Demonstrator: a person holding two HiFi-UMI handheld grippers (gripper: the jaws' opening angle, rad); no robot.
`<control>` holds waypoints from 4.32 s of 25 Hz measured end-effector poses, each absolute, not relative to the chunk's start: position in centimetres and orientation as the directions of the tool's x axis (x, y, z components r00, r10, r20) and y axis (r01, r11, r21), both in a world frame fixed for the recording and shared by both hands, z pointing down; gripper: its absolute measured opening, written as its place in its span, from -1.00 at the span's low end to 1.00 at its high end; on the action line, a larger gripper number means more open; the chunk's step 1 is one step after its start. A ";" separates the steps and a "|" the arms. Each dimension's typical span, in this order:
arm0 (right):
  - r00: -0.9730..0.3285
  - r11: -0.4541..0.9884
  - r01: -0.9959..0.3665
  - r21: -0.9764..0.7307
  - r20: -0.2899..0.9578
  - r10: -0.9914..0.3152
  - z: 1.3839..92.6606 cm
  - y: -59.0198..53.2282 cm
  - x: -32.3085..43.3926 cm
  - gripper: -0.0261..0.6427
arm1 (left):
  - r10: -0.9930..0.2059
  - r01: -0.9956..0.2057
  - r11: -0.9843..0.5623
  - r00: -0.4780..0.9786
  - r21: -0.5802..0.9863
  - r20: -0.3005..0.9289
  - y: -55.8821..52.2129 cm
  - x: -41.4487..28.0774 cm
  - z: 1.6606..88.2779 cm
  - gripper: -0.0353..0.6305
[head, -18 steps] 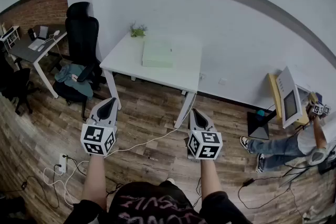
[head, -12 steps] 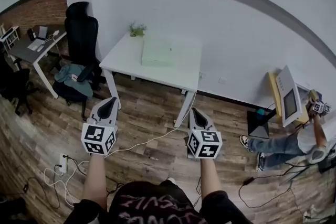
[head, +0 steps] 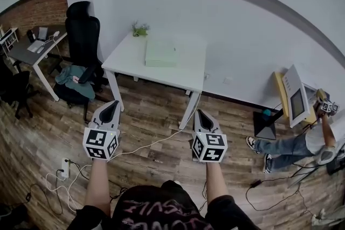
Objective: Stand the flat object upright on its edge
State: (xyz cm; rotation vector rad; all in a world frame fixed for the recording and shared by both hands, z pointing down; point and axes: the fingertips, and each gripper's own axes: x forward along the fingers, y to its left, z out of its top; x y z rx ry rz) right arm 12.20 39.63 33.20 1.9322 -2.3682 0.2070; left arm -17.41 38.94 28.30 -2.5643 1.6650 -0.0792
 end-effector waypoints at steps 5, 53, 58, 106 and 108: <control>-0.191 0.186 -0.981 -0.053 0.139 -0.972 33.2 39.7 12.3 -0.84 | -0.910 -0.905 -0.413 0.415 -0.106 -0.001 38.7 -17.4 28.4 -0.85; -0.272 0.253 -0.962 -0.108 0.250 -0.929 39.7 3.7 17.2 -0.83 | -0.920 -0.922 -0.377 0.363 -0.084 0.145 4.6 -12.1 33.8 -0.85; -0.291 0.271 -0.956 -0.111 0.251 -0.923 39.4 1.4 17.3 -0.83 | -0.927 -0.930 -0.359 0.345 -0.081 0.146 2.6 -12.1 33.6 -0.85; -0.077 0.027 -0.992 -0.121 0.431 -0.899 45.4 -27.9 11.0 -0.83 | -0.779 -0.824 -0.561 0.559 0.084 0.283 -33.6 -17.1 42.5 -0.85; -0.066 0.015 -0.993 -0.118 0.438 -0.896 45.6 -28.2 10.9 -0.83 | -0.767 -0.814 -0.573 0.574 0.096 0.285 -34.4 -16.9 42.8 -0.85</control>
